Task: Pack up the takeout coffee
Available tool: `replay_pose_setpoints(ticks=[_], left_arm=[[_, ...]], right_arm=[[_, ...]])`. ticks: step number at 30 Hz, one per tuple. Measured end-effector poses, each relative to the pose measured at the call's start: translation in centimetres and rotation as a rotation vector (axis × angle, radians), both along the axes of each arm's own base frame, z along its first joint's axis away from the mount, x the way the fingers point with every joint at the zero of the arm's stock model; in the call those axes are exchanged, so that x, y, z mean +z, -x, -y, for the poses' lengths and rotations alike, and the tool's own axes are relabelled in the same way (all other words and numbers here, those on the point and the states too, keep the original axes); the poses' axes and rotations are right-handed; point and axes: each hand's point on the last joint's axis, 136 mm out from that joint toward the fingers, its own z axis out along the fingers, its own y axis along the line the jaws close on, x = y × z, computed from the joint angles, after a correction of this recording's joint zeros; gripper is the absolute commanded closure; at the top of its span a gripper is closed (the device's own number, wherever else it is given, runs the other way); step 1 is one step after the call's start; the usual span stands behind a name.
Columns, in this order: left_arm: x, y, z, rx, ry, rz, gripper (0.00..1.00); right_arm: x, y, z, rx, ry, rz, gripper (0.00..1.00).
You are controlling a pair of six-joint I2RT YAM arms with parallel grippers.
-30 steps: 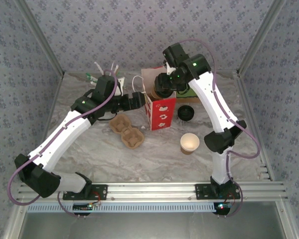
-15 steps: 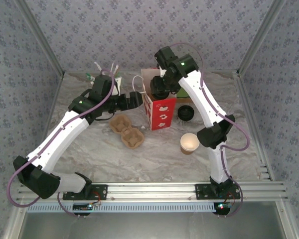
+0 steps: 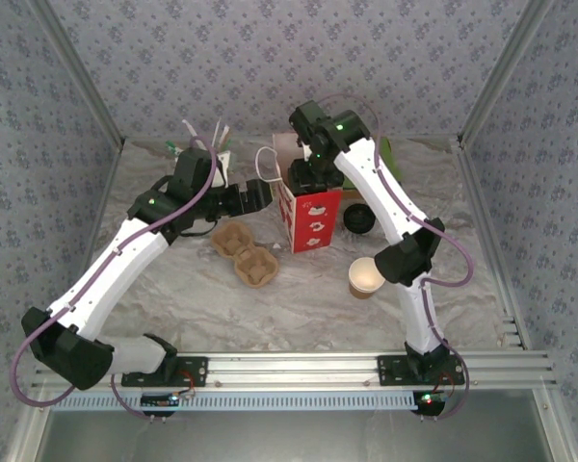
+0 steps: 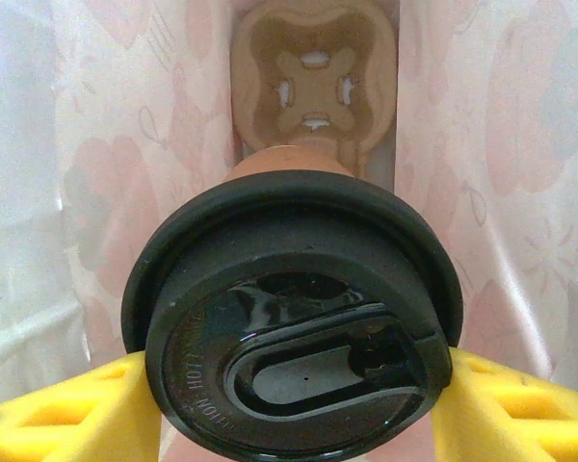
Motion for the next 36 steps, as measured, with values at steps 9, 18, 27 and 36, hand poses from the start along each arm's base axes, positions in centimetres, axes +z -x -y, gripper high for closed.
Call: replay_pose_setpoints(ticks=[9, 18, 27, 36], left_arm=[[-0.8, 0.0, -0.3, 0.007, -0.008, -0.014, 0.01], [-0.1, -0.1, -1.2, 0.031, 0.002, 0.004, 0.01], [2.2, 0.0, -2.3, 0.056, 0.021, 0.049, 0.0], [3.6, -0.1, -4.0, 0.109, 0.015, 0.079, 0.0]], right_arm=[[-2.2, 2.2, 0.2, 0.028, 0.066, -0.091, 0.35], [-1.7, 5.6, 0.1, 0.078, 0.085, -0.128, 0.35], [-2.0, 9.2, -0.4, 0.134, 0.111, -0.17, 0.35], [-2.4, 12.0, 0.7, 0.14, 0.134, -0.211, 0.35]])
